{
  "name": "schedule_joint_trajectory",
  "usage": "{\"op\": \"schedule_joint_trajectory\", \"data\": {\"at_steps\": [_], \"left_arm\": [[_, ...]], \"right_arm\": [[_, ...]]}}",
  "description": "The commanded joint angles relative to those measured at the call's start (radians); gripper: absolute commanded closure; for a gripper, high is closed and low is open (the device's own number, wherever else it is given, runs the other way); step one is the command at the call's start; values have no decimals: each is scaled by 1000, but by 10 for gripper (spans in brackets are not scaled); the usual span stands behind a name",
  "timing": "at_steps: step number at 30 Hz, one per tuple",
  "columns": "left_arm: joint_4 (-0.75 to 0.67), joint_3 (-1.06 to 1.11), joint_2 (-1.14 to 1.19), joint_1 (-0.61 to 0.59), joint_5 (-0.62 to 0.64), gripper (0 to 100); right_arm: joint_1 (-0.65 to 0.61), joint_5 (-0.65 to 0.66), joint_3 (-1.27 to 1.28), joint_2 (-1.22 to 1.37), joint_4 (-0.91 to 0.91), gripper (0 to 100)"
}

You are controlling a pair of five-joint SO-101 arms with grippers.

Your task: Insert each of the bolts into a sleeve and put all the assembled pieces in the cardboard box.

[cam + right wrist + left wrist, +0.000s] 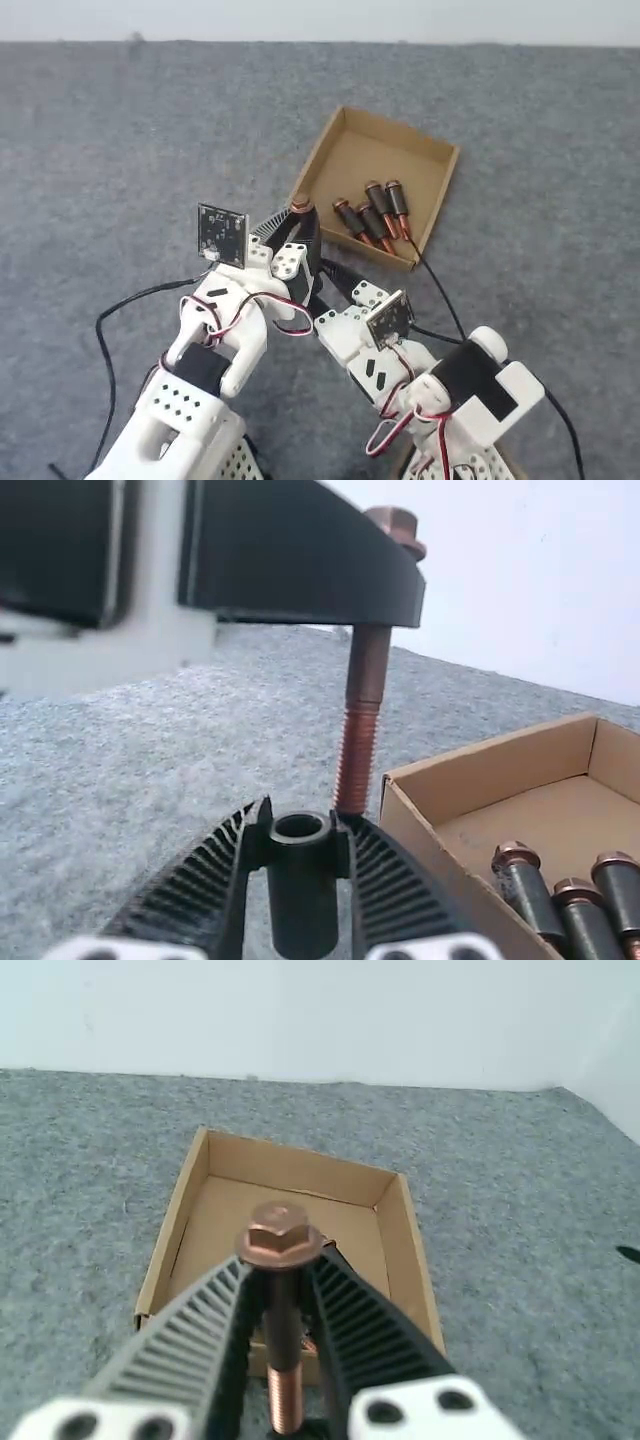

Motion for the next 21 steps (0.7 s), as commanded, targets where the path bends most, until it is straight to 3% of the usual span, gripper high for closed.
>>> {"op": "schedule_joint_trajectory", "data": {"at_steps": [1, 6, 10, 16, 21], "left_arm": [[3, -59, -28, 3, -6, 988], [3, -67, -44, 2, -5, 988], [43, -41, -163, 2, 68, 988], [87, 47, -347, 5, 68, 988], [135, 68, -364, 5, 68, 988]], "right_arm": [[30, -11, -12, -1, 2, 993], [30, -12, -15, -1, 5, 993], [31, -14, -15, -1, 5, 993], [31, -14, -15, 1, 5, 993], [31, -14, -15, 1, 5, 993]]}}
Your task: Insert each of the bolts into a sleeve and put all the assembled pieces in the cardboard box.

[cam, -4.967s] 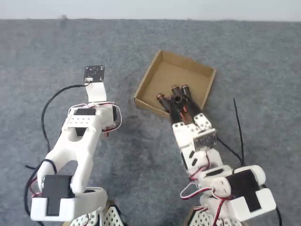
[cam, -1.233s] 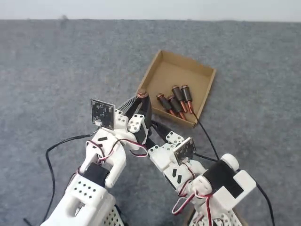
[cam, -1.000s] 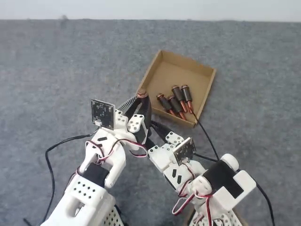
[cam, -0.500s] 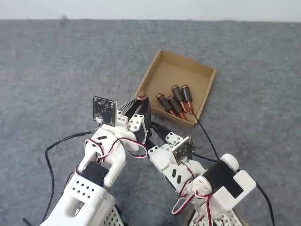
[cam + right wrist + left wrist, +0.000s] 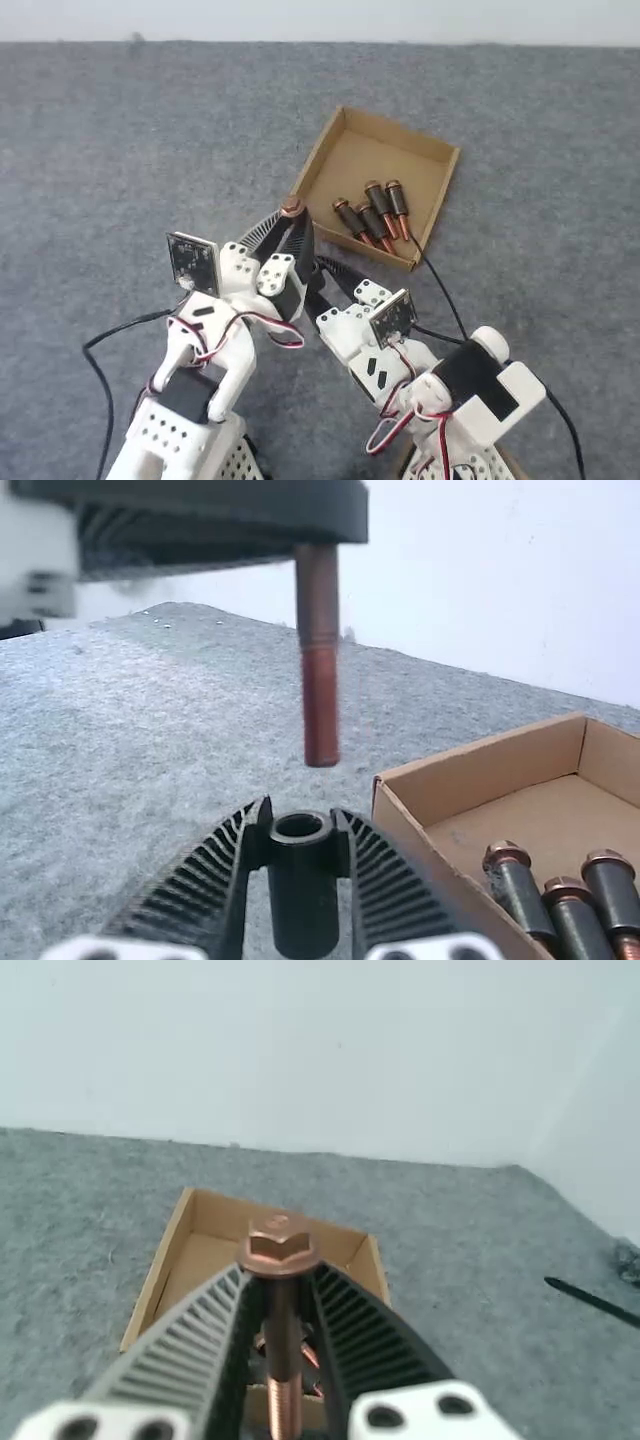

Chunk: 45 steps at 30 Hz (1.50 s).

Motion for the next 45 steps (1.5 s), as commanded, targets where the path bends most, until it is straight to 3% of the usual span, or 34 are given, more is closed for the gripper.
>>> {"op": "schedule_joint_trajectory", "data": {"at_steps": [1, 41, 45], "left_arm": [[14, -12, -28, 2, 17, 988], [-46, 53, 58, 34, -40, 988], [-132, 99, 58, 29, -41, 988]], "right_arm": [[19, -8, -15, 1, 5, 993], [45, -3, -5, -8, -2, 993], [44, -3, -3, -10, -2, 993]]}}
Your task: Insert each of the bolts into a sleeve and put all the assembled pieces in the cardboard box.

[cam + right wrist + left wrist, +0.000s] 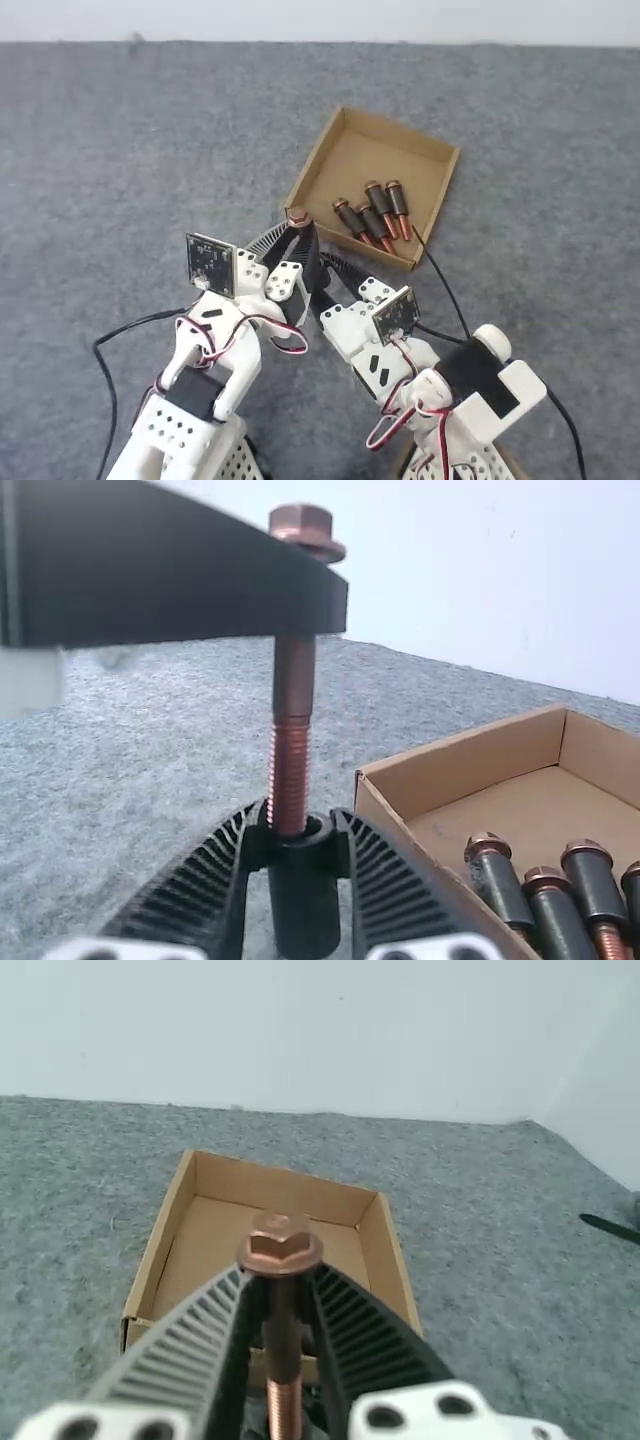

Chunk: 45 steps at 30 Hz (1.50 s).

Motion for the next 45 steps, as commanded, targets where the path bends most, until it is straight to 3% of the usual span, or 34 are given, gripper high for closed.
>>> {"op": "schedule_joint_trajectory", "data": {"at_steps": [1, 27, 30, 33, 38, 45], "left_arm": [[-95, 28, 17, 6, -9, 988], [-66, 58, 17, 3, -100, 985], [-37, 59, 18, 3, -187, 983], [-5, 59, 18, 5, -256, 941], [41, 59, 17, 3, -259, 845], [81, 59, 11, 11, -264, 838]], "right_arm": [[16, -3, -3, -10, -1, 993], [48, -3, -11, -10, -2, 993], [65, -3, -14, -10, -4, 993], [65, -3, -14, -12, -4, 993], [67, -3, -14, -12, -4, 993], [67, -3, -14, -12, -1, 993]]}}
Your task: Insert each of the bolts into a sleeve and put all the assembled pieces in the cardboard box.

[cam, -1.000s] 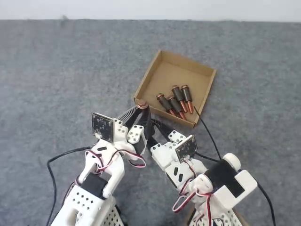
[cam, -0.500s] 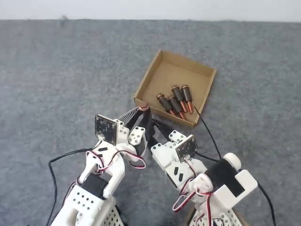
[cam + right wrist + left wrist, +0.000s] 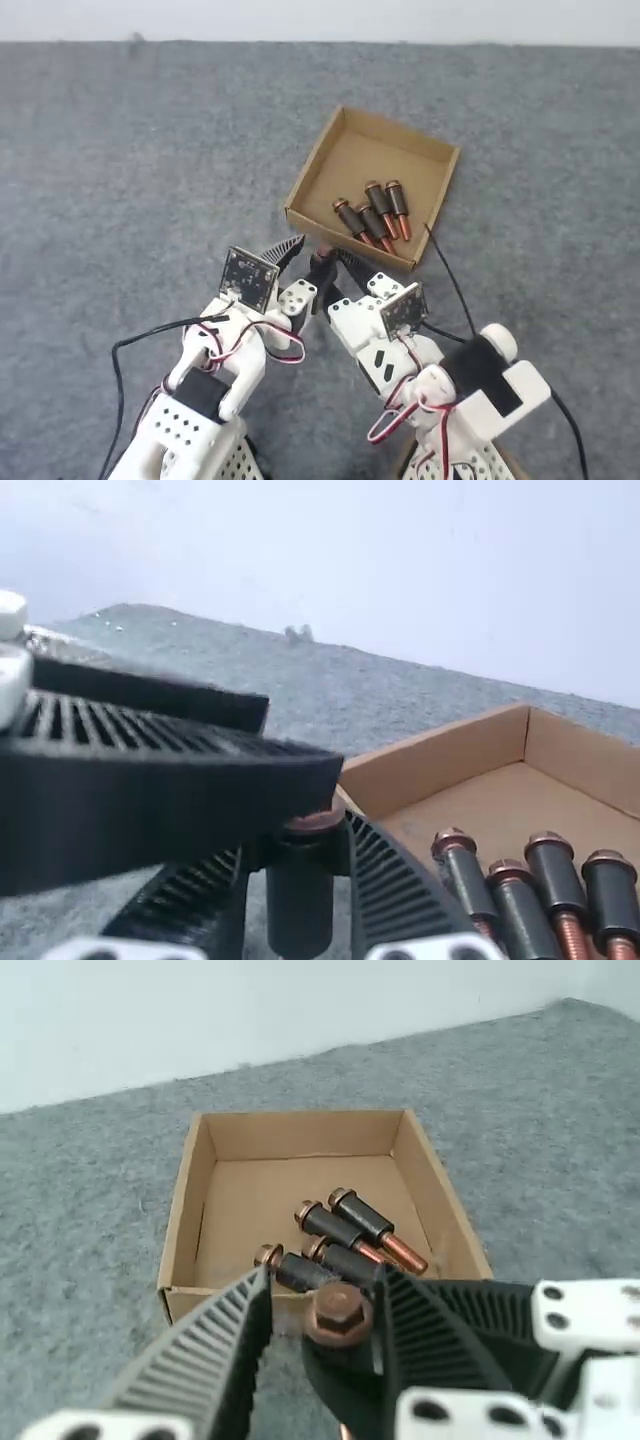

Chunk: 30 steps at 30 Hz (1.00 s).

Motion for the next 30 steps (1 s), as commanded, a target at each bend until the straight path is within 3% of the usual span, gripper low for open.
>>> {"op": "schedule_joint_trajectory", "data": {"at_steps": [1, 16, 23, 30], "left_arm": [[40, -8, -3, 11, -15, 838], [44, -67, -5, 28, -58, 844], [40, -139, -5, 18, -60, 988], [46, -191, -6, -157, -58, 989]], "right_arm": [[15, -3, -14, -12, -4, 993], [15, -3, -31, -1, 2, 993], [16, -3, -31, -1, 4, 993], [48, -3, -35, -1, 4, 993]]}}
